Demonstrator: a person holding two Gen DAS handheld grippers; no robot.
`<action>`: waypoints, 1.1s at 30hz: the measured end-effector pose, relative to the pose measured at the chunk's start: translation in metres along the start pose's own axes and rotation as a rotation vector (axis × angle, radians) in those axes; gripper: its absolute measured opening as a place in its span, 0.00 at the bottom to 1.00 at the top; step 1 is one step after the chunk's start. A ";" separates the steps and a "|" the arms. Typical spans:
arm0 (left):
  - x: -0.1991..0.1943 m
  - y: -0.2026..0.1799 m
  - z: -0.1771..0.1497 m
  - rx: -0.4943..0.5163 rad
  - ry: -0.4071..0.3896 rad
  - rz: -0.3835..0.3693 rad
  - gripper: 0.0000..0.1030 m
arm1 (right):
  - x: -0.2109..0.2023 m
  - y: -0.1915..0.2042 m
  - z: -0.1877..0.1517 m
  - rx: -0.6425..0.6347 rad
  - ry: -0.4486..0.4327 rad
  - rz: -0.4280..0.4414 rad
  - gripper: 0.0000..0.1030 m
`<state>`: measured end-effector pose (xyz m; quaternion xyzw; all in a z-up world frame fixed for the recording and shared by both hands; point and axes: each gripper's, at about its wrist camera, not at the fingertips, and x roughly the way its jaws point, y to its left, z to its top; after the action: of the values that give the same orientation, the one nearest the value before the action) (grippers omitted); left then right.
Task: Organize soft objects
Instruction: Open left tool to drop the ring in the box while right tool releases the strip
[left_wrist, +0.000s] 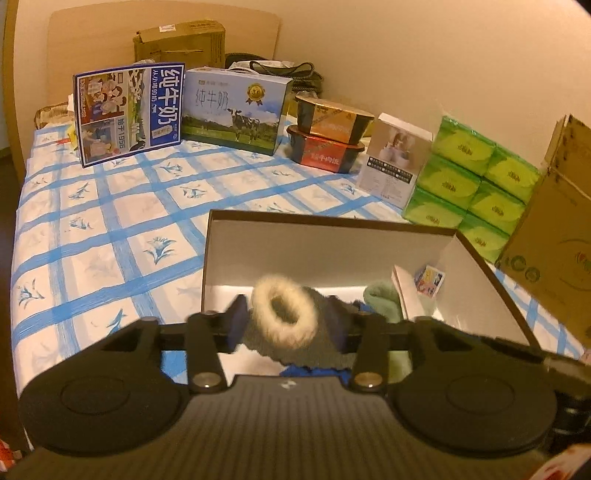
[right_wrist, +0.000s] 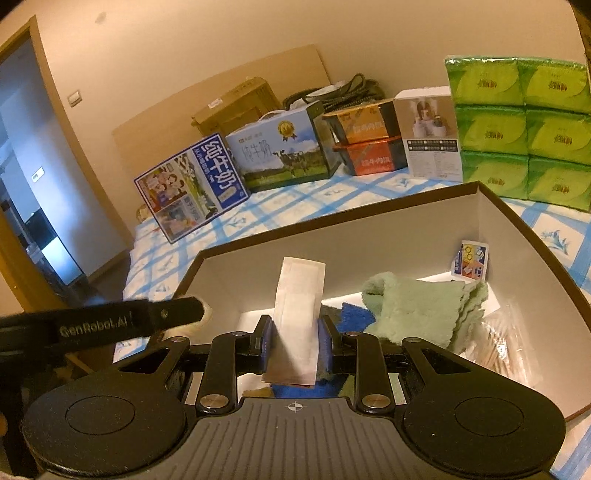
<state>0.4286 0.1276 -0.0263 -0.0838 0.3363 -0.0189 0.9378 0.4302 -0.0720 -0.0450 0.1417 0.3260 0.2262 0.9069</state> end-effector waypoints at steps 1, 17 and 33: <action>0.001 0.001 0.002 -0.006 -0.003 -0.003 0.53 | 0.001 0.000 0.000 0.000 0.001 0.001 0.26; -0.011 0.012 0.003 -0.023 -0.018 0.015 0.53 | -0.006 0.002 0.002 -0.025 -0.042 0.001 0.66; -0.077 0.001 -0.023 -0.041 -0.017 0.029 0.54 | -0.080 0.008 -0.017 -0.058 -0.035 -0.078 0.70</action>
<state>0.3543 0.1321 0.0046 -0.0980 0.3299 0.0023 0.9389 0.3615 -0.1036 -0.0119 0.1064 0.3087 0.1978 0.9243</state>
